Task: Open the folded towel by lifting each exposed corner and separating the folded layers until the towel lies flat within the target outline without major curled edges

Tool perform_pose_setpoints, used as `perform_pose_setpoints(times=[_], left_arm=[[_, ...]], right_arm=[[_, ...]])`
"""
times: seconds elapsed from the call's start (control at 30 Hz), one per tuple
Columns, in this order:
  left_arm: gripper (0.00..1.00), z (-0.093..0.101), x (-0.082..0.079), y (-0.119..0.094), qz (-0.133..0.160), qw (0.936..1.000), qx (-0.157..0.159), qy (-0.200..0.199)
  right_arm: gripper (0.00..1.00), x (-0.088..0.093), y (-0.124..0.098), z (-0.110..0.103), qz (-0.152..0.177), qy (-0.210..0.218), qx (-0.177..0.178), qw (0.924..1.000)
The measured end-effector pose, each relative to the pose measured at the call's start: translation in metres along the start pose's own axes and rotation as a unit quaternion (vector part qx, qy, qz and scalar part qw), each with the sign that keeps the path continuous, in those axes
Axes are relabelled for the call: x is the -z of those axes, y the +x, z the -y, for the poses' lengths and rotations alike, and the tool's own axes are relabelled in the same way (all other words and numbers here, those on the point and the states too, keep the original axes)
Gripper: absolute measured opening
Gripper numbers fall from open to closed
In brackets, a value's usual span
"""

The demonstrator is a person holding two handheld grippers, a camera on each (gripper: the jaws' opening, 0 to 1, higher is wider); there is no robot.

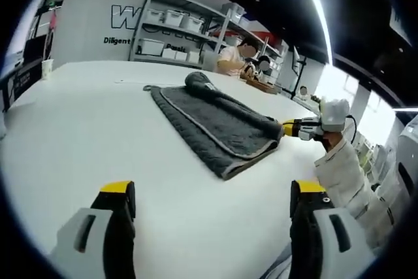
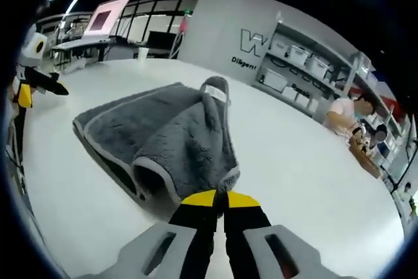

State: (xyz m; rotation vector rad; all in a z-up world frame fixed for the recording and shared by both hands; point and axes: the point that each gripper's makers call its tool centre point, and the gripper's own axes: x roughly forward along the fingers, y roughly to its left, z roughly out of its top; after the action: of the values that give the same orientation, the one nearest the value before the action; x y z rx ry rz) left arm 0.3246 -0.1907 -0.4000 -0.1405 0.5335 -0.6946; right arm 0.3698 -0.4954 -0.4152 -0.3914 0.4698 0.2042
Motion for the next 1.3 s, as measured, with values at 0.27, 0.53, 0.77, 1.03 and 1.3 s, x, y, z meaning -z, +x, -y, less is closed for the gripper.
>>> perform_pose_setpoints(times=[0.27,0.53,0.77,1.03,1.3], left_arm=[[0.97,-0.001,0.002,0.001,-0.004,1.0,-0.001,-0.001],[0.97,-0.001,0.004,0.003,-0.005,1.0,-0.001,-0.003],[0.97,-0.001,0.003,0.005,-0.006,1.0,0.0,-0.002],[0.97,0.002,0.004,0.008,-0.011,0.9999,0.004,0.001],[0.97,0.002,0.004,0.009,-0.013,0.9999,0.002,0.0]], right_arm=[[0.0,0.016,0.001,0.005,-0.02,0.002,0.008,0.9998],[0.0,0.029,-0.003,0.016,-0.031,0.011,0.02,0.9993],[0.0,0.038,-0.009,0.029,-0.041,0.016,0.039,0.9983],[0.0,0.047,-0.014,0.041,-0.046,0.025,0.052,0.9973],[0.0,0.055,-0.018,0.054,-0.054,0.023,0.073,0.9956]])
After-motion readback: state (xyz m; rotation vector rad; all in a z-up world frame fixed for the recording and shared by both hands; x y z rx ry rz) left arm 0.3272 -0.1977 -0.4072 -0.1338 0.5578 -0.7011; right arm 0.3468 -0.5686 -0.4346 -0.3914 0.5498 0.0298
